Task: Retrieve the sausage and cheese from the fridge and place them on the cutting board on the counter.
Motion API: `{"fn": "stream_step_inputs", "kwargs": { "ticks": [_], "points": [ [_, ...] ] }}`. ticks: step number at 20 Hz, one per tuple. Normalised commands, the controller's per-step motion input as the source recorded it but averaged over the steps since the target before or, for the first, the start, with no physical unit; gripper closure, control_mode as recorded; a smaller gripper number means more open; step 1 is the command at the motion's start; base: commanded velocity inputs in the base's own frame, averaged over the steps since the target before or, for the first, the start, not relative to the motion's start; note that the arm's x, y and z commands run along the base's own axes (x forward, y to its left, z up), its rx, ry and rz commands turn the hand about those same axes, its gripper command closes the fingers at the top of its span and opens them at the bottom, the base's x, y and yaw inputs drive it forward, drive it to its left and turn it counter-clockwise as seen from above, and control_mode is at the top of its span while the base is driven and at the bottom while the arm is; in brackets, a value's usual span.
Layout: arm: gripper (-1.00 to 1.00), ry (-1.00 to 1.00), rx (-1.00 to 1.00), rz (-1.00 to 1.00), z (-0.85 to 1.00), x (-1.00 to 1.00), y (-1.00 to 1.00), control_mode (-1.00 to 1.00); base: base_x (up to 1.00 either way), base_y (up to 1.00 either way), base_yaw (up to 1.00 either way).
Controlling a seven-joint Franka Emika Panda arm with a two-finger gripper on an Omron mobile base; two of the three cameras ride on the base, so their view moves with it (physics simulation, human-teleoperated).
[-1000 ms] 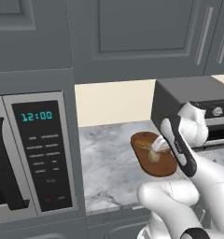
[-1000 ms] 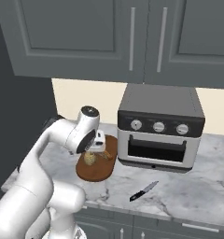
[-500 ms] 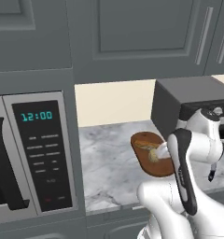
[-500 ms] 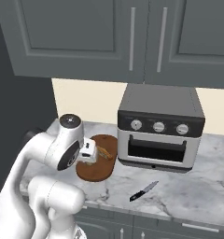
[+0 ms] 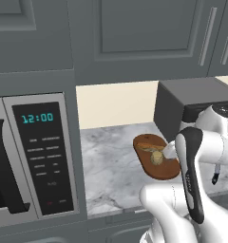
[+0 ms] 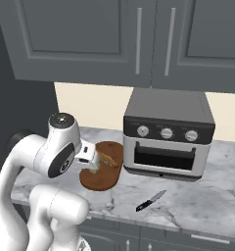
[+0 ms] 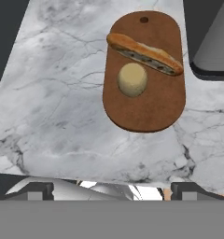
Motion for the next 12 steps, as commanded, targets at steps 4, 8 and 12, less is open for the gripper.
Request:
{"fn": "stream_step_inputs", "kwargs": {
  "ticks": [4,8,12],
  "points": [
    [-1.00,0.00,0.00,0.00,0.00,0.00,0.00,-1.00,0.00,0.00,0.00],
    [-1.00,0.00,0.00,0.00,0.00,0.00,0.00,-1.00,0.00,0.00,0.00],
    [-1.00,0.00,0.00,0.00,0.00,0.00,0.00,1.00,0.00,0.00,0.00]
  ]
}}
